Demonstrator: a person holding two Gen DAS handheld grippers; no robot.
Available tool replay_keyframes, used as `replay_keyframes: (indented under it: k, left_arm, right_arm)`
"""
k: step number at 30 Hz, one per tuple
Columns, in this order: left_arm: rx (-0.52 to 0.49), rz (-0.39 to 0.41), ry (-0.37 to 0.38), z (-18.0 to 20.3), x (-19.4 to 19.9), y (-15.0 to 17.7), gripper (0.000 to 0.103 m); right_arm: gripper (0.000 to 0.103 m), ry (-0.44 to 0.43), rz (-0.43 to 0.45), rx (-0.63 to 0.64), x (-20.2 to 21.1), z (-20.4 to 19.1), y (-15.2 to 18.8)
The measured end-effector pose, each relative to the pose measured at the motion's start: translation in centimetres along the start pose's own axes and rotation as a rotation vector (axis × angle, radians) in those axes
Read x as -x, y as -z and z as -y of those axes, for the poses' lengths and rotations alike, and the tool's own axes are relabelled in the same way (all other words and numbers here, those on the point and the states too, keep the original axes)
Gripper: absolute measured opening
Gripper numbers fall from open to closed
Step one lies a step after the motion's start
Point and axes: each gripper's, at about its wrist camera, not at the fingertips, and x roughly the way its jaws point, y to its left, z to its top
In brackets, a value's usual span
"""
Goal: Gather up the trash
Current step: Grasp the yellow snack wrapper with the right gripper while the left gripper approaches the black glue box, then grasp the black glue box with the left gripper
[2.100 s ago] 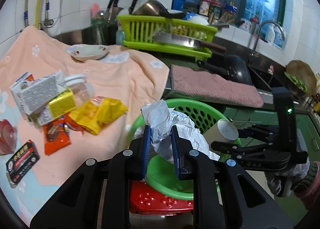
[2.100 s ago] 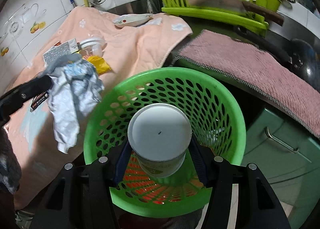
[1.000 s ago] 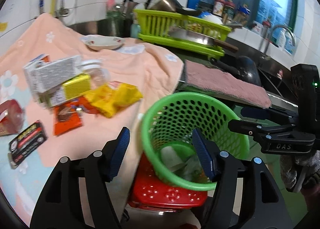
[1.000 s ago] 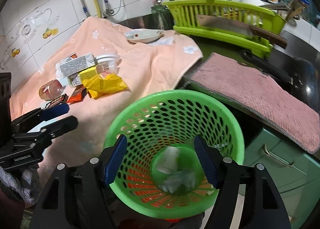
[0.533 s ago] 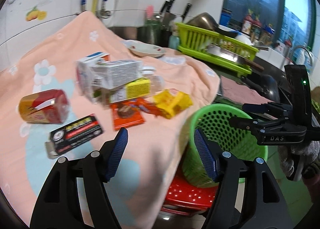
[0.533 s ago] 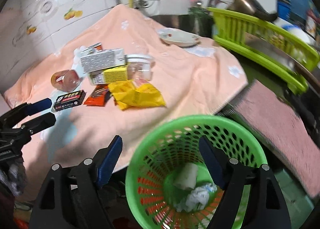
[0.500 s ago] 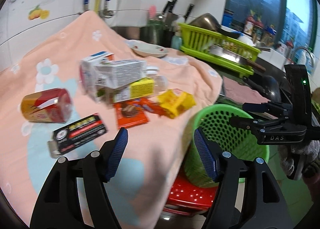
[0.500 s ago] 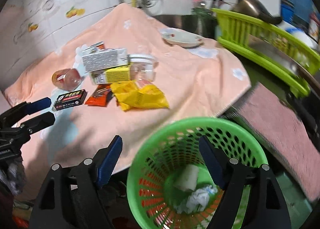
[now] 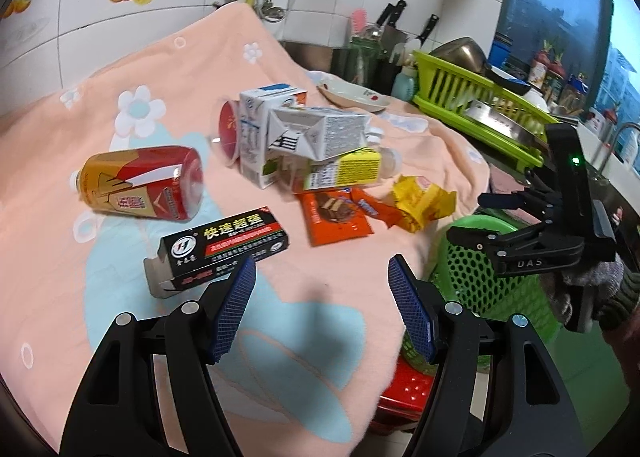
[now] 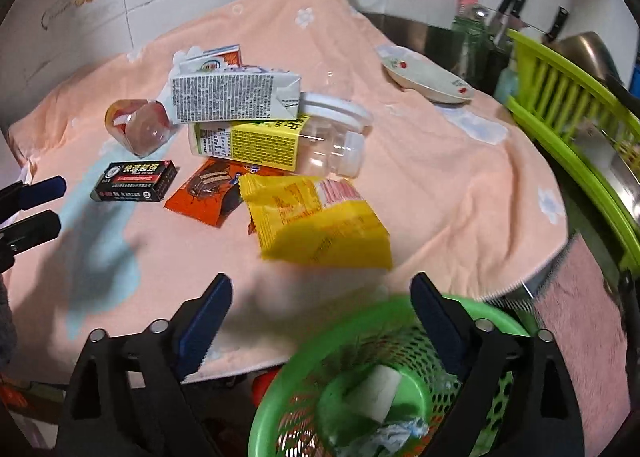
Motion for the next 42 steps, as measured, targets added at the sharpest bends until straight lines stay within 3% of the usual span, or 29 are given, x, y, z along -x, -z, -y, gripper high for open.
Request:
replay_keyframes:
  k: [15,22,24,29,34,42]
  left_arm:
    - [-0.037,-0.033,-0.039,-2.5,-1.3,-1.0,0.071]
    - [-0.118,-0.102,-0.011,-3.9,-3.3,-1.8,0.072]
    - [-0.135,-0.128,0.029,-4.1,-4.0,-2.1,0.072]
    - [-0.248,-0.178,0.054,-3.7,-6.1,-2.8,0.072]
    - [-0.32,-0.201,0.064,-3.5,-7.5,-3.6,0.072]
    - [-0.341,-0.254,0.076,-4.9,-9.4,-3.6,0.072]
  right_arm:
    - [0.092,0.017,-0.043,0.034,-5.8,0.1,-2.9]
    - [0.075,0.012,-0.059,0.036,-6.5,-0.1,-2.8]
    - [0.071,0.008,-0.057,0.031,-6.3,-0.1,-2.7]
    - [0.057,-0.002,-0.049,0.02,-5.5,0.1,-2.7]
    - [0.052,-0.019,-0.04,0.001,-5.0,0.2,-2.5]
    - [0.05,-0.038,-0.03,-0.011,-4.8,0.0,-2.6]
